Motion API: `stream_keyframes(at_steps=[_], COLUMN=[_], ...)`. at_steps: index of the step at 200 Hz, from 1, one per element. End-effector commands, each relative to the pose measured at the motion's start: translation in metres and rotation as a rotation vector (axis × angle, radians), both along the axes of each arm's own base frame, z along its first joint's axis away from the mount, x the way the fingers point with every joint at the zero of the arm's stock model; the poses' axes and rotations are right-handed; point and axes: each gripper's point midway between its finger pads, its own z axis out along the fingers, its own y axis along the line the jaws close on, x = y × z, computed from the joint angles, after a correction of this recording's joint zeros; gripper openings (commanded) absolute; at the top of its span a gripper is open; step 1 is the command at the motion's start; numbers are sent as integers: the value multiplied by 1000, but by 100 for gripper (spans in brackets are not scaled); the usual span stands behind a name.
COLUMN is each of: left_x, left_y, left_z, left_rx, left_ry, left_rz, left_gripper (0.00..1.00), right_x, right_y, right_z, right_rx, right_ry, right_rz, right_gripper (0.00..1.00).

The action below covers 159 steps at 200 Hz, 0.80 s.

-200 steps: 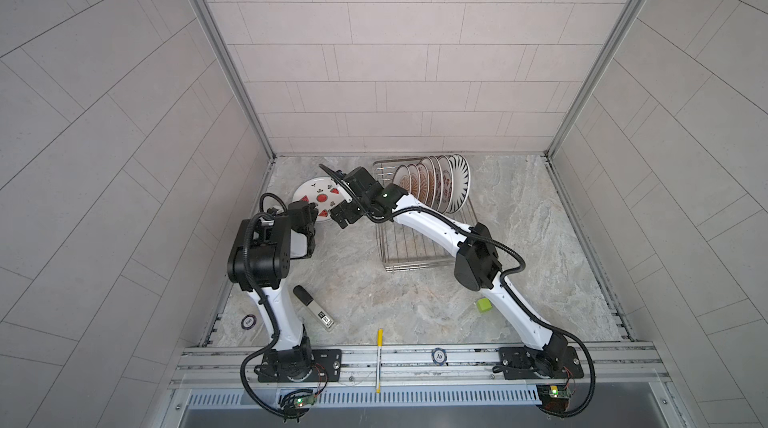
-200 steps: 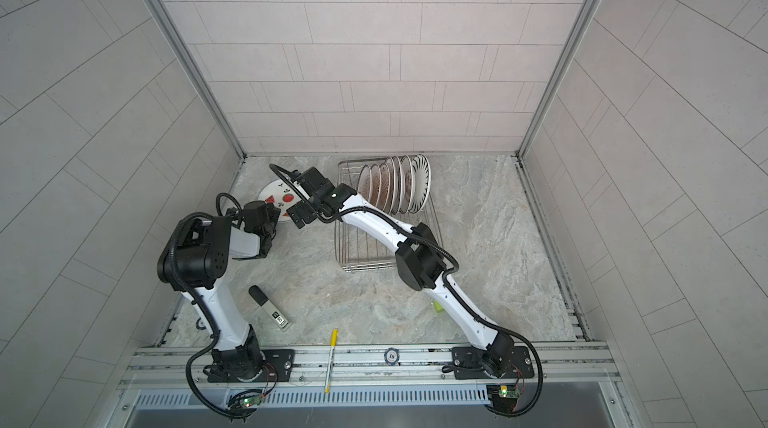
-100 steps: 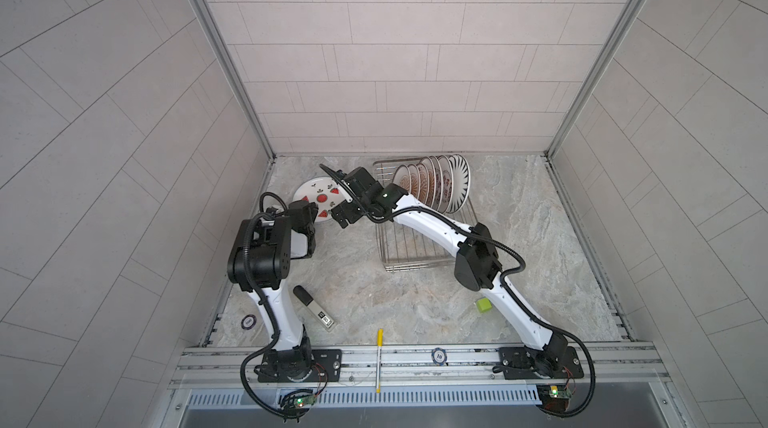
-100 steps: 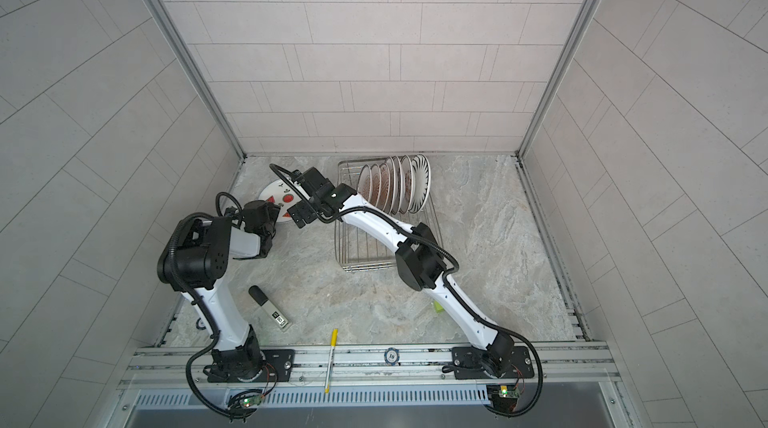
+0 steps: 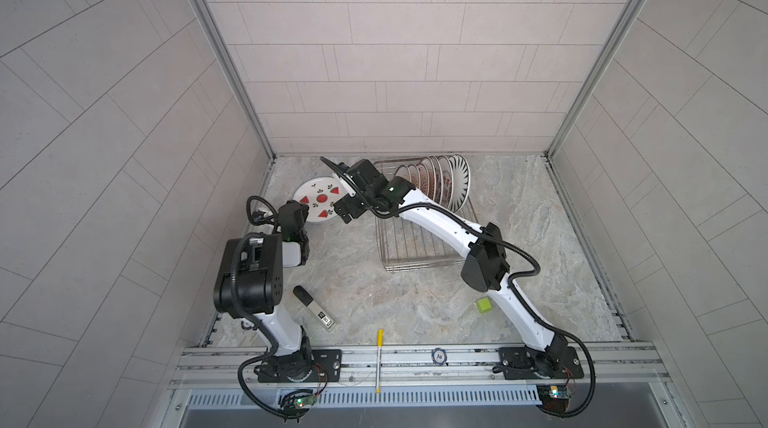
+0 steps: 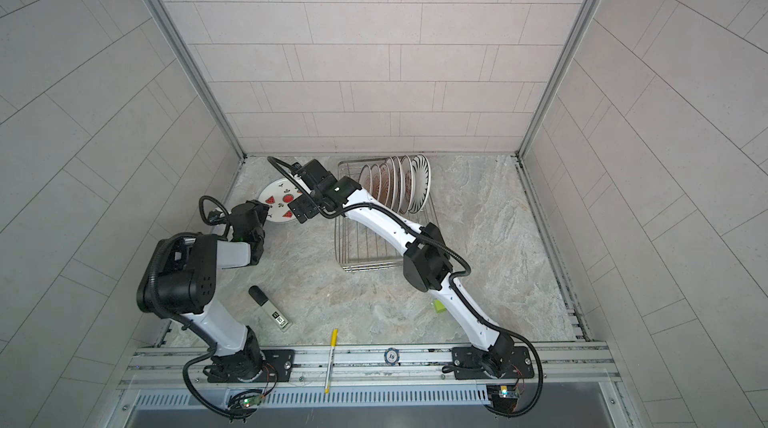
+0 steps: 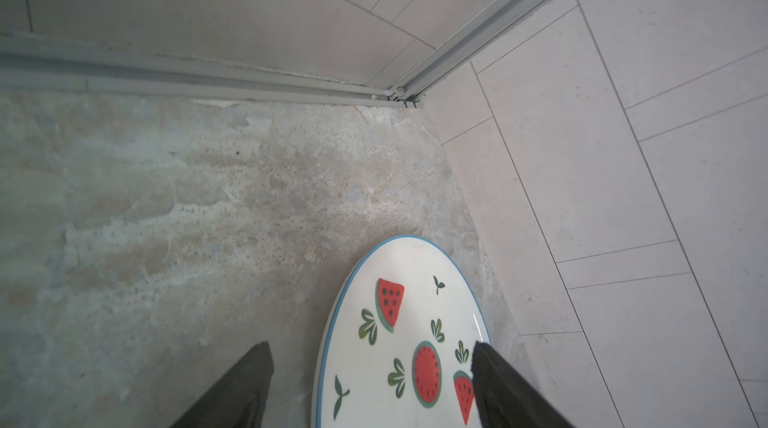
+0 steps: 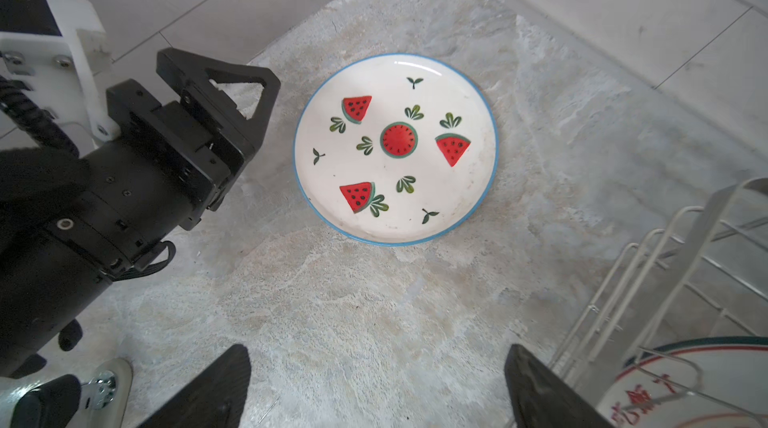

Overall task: Unload the plates from the dish rack
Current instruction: 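Move the right gripper to the blue-striped plate rim in the rack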

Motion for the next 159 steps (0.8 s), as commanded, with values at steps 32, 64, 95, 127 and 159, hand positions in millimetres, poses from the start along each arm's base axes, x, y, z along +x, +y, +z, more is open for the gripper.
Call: stream_keyframes(at_steps=[32,64,95,127,159], left_x=[-21,-13,-11,-13,-20], left_y=[-8,-51,-101,-161,-216], left_z=[35,68,99,130,155], left_rx=[78,127,211,331,357], left_ry=[-14,-47,-76,-120,-233], left_rz=[-32,-198,-367,-555,-764], left_gripper=[96,100,100,100,100], right_x=[-16,-22,-24,-25,-24], right_y=[-48,-89,-141,-200,-260], right_z=[71,84,92,99,99], right_rx=[3,-19,-29,-14,12], right_ry=[-120,-177,-214,-223,-217], right_rz=[-79,-182,-311,-435,-559], right_gripper=[97,98,99,99,100])
